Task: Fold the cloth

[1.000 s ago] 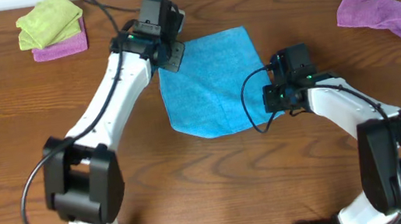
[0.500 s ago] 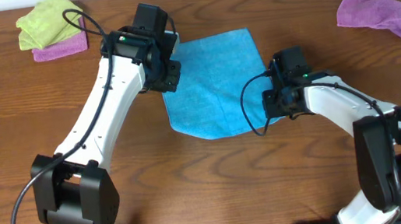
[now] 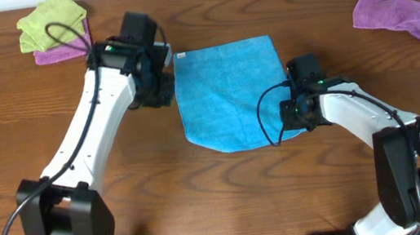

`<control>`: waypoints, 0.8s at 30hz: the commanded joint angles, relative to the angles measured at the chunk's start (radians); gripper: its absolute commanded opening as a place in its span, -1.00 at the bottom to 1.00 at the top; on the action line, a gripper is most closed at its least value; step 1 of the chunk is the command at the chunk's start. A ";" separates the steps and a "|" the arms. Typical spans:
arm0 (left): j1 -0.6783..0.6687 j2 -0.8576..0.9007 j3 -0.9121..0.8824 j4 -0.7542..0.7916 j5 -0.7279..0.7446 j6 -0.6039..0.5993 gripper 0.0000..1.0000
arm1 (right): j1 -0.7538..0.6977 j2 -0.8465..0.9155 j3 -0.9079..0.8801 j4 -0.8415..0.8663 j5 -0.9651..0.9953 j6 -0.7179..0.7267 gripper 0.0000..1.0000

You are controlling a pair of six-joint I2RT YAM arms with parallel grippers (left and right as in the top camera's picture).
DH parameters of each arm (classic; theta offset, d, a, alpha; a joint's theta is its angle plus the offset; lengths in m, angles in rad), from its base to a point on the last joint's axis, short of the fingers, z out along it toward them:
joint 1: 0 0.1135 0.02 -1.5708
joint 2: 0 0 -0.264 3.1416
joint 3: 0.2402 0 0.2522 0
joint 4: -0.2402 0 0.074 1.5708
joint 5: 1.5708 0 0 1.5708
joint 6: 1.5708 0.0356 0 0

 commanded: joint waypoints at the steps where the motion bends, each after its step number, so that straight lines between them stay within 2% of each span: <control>1: 0.008 -0.120 -0.092 0.012 0.019 -0.010 -0.88 | 0.004 0.056 -0.069 -0.035 0.058 0.018 -0.97; 10: 0.010 -0.497 -0.483 0.140 -0.001 -0.031 -0.88 | 0.004 0.053 -0.067 -0.023 0.031 0.018 -0.97; 13: 0.010 -0.563 -0.598 0.222 0.035 -0.068 -0.88 | 0.004 0.053 -0.060 -0.025 0.029 0.018 -0.97; 17: 0.010 -0.554 -0.714 0.370 0.097 -0.160 -0.88 | 0.004 0.045 -0.027 -0.054 -0.011 0.018 -0.96; 20: 0.010 -0.529 -0.780 0.463 0.103 -0.220 -0.86 | 0.004 0.018 0.015 -0.097 -0.021 0.016 -0.71; 24: 0.010 -0.484 -0.839 0.569 0.159 -0.281 -0.73 | 0.003 -0.050 0.081 -0.167 -0.021 -0.011 -0.39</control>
